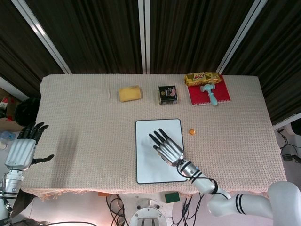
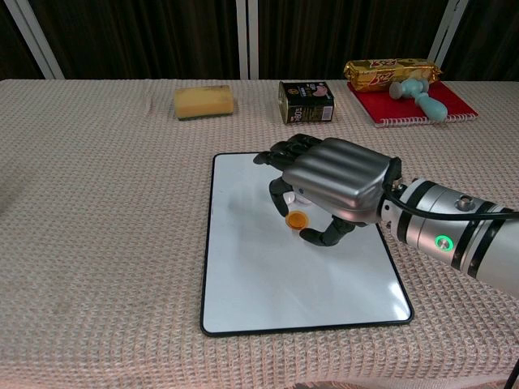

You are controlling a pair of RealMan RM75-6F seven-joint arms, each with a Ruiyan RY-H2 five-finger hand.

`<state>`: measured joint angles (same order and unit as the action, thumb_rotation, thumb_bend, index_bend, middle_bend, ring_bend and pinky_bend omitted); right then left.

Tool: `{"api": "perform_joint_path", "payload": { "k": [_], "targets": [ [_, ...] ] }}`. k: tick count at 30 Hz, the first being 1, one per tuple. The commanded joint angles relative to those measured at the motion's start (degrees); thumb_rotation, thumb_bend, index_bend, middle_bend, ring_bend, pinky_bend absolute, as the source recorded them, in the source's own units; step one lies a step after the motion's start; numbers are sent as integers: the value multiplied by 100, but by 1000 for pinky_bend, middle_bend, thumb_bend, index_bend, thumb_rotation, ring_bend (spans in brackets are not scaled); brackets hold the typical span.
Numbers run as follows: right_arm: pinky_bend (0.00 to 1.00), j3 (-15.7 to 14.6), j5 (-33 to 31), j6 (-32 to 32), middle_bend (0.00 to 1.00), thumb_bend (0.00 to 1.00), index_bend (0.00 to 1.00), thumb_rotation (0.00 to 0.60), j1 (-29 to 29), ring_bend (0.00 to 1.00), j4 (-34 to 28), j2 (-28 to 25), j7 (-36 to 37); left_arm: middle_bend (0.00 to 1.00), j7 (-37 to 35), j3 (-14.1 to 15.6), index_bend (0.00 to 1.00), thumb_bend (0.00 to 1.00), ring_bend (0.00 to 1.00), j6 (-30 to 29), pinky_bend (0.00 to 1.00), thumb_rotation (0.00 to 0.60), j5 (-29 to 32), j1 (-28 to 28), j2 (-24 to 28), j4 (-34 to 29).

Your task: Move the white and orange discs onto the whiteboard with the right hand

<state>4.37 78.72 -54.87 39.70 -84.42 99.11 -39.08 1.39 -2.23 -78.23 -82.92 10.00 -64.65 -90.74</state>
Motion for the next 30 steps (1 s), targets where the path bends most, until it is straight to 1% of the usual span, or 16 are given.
{"api": "perform_joint_path", "payload": {
  "k": [1, 4, 5, 7, 8, 10, 11, 12, 14, 17, 20, 22, 25, 27, 30],
  "targets": [
    [0, 8, -39, 16, 21, 360, 569, 600, 30, 0, 41, 45, -64, 86, -20, -2, 130, 39, 0, -17, 106, 512, -10, -6, 7, 6],
    [0, 5, -84, 47, 18, 358, 566, 600, 58, 0, 60, 71, -85, 86, -28, -3, 130, 39, 0, -30, 106, 512, -14, -13, 12, 9],
    [0, 0, -103, 73, 14, 352, 540, 600, 70, 0, 60, 72, -87, 86, -28, -2, 130, 39, 0, -33, 106, 512, -15, -15, 13, 7],
    [0, -10, -159, 140, 5, 336, 447, 600, 98, 0, 45, 61, -99, 86, -22, 0, 130, 38, 0, -37, 106, 512, -22, -16, 13, 2],
    [0, -12, -174, 159, 1, 321, 358, 600, 108, 0, 32, 53, -100, 86, -17, 1, 130, 39, 0, -39, 106, 512, -25, -15, 12, -1],
    [0, -20, -181, 166, 0, 310, 272, 600, 123, 0, -2, 23, -90, 86, -9, 0, 130, 39, 0, -38, 106, 510, -28, -14, 10, -3],
    [0, -23, -178, 157, 0, 299, 188, 600, 123, 0, -22, 4, -81, 86, -7, 1, 130, 39, 0, -34, 106, 510, -26, -13, 9, -3],
    [0, -26, -174, 136, 0, 294, 132, 600, 118, 0, -47, -19, -71, 86, -5, 0, 130, 39, 0, -30, 106, 509, -23, -12, 9, -2],
    [0, -36, -141, 42, 0, 291, 85, 600, 81, 0, -154, -107, -36, 86, -4, -1, 130, 39, 0, -21, 106, 509, -16, -9, 8, 1],
    [0, -50, -52, -212, 0, 290, 71, 600, -48, 0, -391, -348, 120, 86, -14, -3, 130, 39, 0, -22, 106, 512, -16, -9, 11, 1],
    [0, 44, -123, -560, 0, 292, 91, 600, -231, 0, -360, -601, 179, 86, -24, -1, 130, 39, 0, -31, 106, 513, -29, -11, 15, -1],
    [0, 172, -403, -689, 0, 293, 107, 600, -352, 0, -257, -743, 189, 86, -19, 3, 130, 39, 0, -30, 106, 511, -42, -8, 14, -7],
    [0, 338, -877, -700, 0, 294, 135, 600, -453, 0, -64, -874, 196, 86, 6, 9, 130, 39, 0, -30, 106, 510, -58, -4, 14, -29],
    [0, 392, -1168, -643, 0, 296, 177, 600, -484, 0, 58, -906, 150, 86, 31, 13, 130, 39, 0, -35, 106, 512, -71, -2, 10, -47],
    [0, 390, -1404, -557, 0, 304, 242, 600, -488, 0, 153, -907, 72, 86, 63, 15, 130, 39, 0, -29, 106, 512, -69, 1, 6, -67]
  ]
}}
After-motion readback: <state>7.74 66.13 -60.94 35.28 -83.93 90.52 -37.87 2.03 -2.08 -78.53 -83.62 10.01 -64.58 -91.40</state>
